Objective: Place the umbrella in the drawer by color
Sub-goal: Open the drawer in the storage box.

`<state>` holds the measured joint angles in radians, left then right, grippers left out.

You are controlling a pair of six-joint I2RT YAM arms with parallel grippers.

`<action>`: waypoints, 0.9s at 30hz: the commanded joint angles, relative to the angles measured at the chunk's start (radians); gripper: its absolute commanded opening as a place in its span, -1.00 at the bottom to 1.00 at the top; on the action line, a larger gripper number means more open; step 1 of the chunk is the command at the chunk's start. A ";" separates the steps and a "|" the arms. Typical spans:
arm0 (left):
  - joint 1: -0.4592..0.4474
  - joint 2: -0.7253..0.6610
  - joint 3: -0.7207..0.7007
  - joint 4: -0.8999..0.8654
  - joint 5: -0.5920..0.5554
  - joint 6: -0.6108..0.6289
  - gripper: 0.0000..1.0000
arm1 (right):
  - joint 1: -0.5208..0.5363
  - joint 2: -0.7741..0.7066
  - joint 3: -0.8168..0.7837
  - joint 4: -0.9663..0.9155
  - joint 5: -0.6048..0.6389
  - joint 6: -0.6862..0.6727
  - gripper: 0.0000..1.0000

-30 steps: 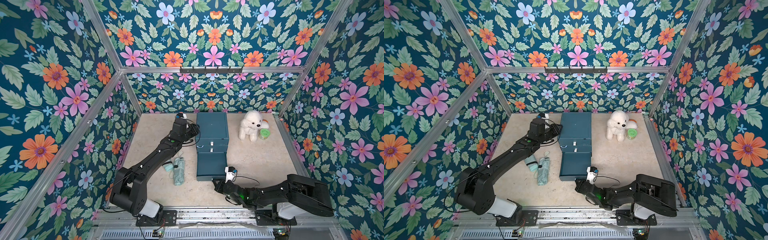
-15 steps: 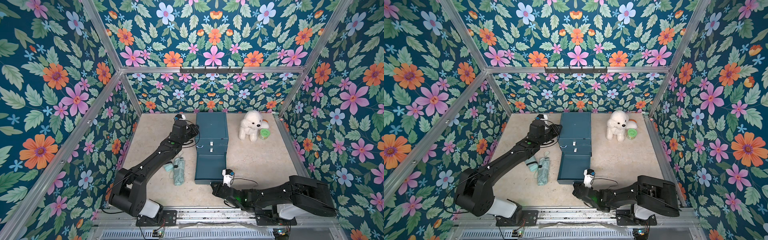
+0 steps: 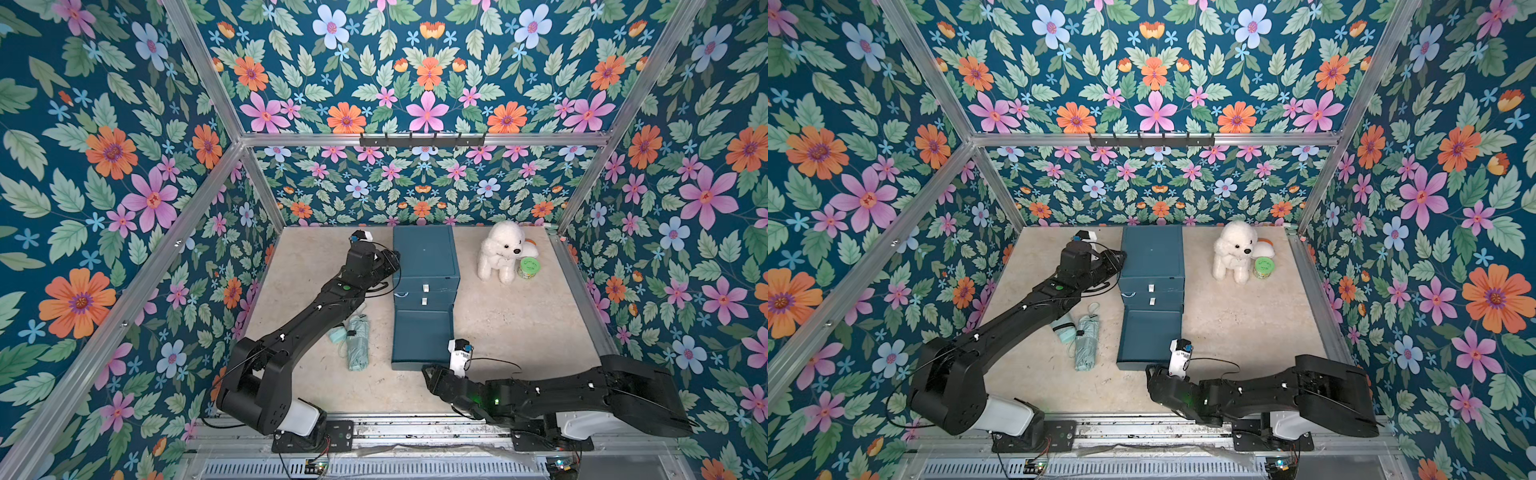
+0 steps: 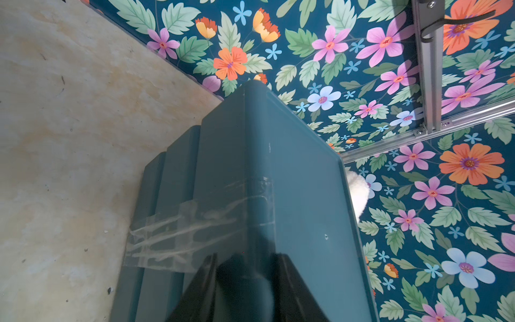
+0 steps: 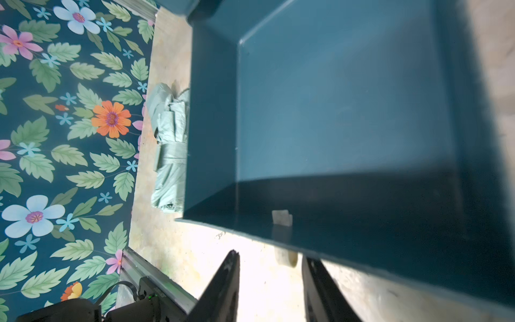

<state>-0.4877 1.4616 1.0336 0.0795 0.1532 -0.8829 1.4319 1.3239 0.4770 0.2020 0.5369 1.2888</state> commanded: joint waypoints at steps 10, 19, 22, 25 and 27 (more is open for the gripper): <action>-0.014 -0.056 0.005 -0.229 -0.068 0.054 -0.13 | -0.010 -0.350 0.179 -0.747 0.259 -0.035 -0.03; -0.014 -0.103 0.032 -0.268 -0.090 0.110 -0.15 | -0.027 -0.218 0.173 -0.495 0.086 -0.204 -0.32; -0.012 -0.130 0.041 -0.288 -0.101 0.146 -0.13 | -0.030 -0.150 0.154 -0.389 0.006 -0.228 -0.43; -0.012 -0.167 0.046 -0.314 -0.121 0.175 -0.10 | -0.040 -0.115 0.130 -0.288 -0.078 -0.245 -0.59; -0.012 -0.194 0.041 -0.323 -0.137 0.190 -0.08 | -0.042 -0.099 0.111 -0.245 -0.117 -0.247 -0.65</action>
<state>-0.4992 1.2915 1.0733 -0.2077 0.0532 -0.7437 1.3911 1.2114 0.6022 -0.1631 0.5114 1.0756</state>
